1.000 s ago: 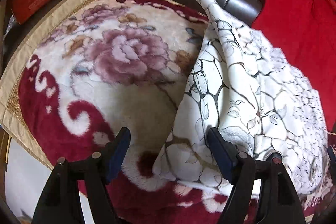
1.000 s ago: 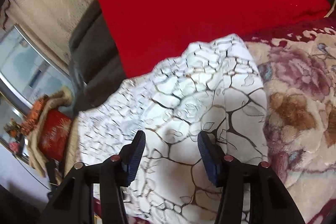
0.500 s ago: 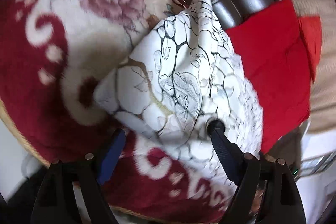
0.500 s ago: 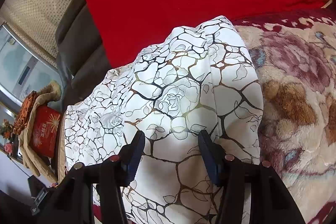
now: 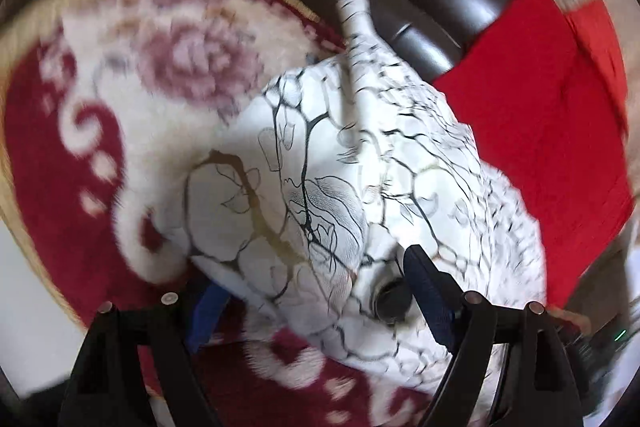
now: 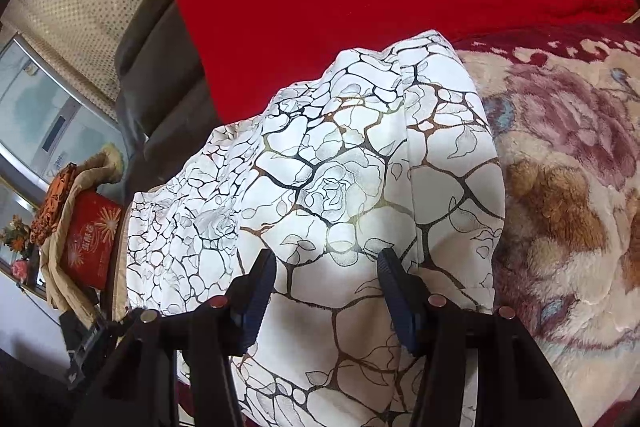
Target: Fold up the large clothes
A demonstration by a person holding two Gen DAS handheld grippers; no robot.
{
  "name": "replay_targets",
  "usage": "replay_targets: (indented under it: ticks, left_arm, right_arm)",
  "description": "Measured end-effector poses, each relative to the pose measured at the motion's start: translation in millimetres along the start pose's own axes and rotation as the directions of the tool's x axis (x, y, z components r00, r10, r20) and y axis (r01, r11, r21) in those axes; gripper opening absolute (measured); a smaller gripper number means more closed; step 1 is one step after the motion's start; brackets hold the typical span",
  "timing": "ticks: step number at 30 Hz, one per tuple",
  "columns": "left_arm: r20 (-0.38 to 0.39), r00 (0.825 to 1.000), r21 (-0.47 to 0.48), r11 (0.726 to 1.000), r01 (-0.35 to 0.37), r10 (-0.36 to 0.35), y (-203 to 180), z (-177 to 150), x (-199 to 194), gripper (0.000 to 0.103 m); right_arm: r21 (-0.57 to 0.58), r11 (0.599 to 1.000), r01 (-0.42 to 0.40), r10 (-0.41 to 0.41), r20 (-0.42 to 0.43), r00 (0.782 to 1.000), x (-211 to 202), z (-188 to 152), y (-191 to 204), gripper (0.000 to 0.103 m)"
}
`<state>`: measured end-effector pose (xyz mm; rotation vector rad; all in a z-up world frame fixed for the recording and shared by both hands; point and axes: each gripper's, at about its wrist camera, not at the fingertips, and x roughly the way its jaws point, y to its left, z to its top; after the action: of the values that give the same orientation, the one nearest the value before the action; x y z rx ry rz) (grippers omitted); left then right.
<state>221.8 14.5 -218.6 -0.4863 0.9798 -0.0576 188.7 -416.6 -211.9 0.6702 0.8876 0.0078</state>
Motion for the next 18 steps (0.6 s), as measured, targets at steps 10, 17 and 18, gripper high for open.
replay_targets:
  ticks: [10,17,18]
  left_arm:
    - [0.235,0.952,0.282,0.923,-0.262,0.198,-23.3,-11.9,-57.3,0.085]
    - [0.298,0.931,0.308,0.902,-0.304,0.212,-26.3,-7.3,-73.1,0.085]
    - [0.297,0.931,0.309,0.901,-0.305,0.213,-27.2,-6.6,-72.1,0.085]
  right_arm:
    - [-0.116,0.992,-0.051,0.062,0.095,0.993,-19.2,-6.2,35.7,0.058]
    - [-0.129,0.991,-0.041,0.049,0.061,0.997,-4.8,-12.3,48.7,0.058]
    - [-0.134,0.990,-0.040,0.048,0.058,0.997,-3.8,-12.9,50.1,0.058]
